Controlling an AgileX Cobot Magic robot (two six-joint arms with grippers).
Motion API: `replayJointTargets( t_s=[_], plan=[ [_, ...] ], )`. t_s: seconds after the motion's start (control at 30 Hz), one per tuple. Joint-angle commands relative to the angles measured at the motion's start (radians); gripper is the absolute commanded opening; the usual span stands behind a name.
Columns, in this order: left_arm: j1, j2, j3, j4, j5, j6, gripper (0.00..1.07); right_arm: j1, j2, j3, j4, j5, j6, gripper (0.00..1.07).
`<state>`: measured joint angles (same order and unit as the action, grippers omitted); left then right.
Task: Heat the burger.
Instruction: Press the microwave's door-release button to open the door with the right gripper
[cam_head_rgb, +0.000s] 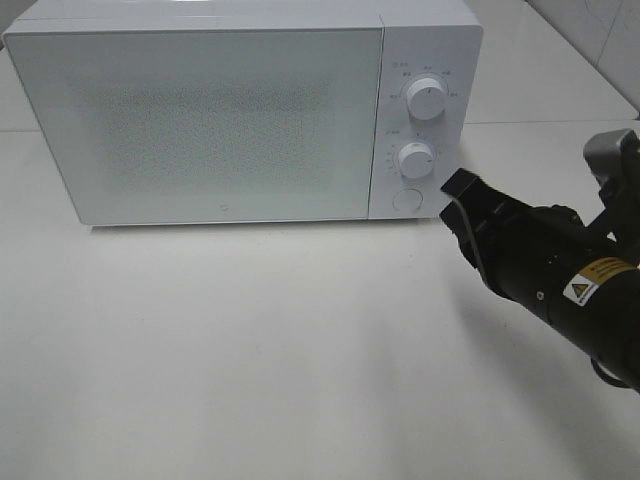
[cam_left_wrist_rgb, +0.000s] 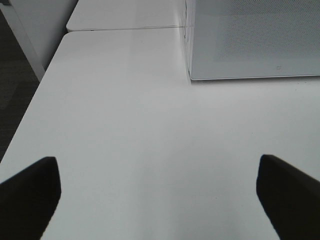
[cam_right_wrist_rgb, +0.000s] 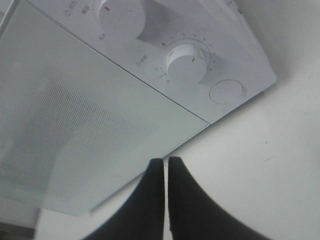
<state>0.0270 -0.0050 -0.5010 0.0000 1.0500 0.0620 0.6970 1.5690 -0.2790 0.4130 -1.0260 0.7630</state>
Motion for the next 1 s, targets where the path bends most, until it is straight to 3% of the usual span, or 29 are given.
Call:
replayJointTargets(
  t_s=[0.03,0.13,0.23,0.57,1.0],
  plan=[
    [0.001,-0.019,0.002,0.007,-0.009,0.001,1.0,0.006,0.026,0.0,0.006,-0.086,0.297,0.0],
    [0.001,-0.019,0.002,0.007,-0.009,0.001,1.0,0.006,0.066,0.0,0.021,-0.132,0.548,0.0],
    [0.001,-0.019,0.002,0.007,-0.009,0.001,1.0,0.006,0.092,0.0,0.033,-0.123,0.64,0.0],
    [0.001,-0.019,0.002,0.007,-0.009,0.001,1.0,0.006,0.166,-0.02,0.061,-0.118,0.708,0.0],
    [0.001,-0.019,0.002,0.007,-0.009,0.002,1.0,-0.001,0.304,-0.168,0.113,-0.079,0.708,0.0]
  ],
)
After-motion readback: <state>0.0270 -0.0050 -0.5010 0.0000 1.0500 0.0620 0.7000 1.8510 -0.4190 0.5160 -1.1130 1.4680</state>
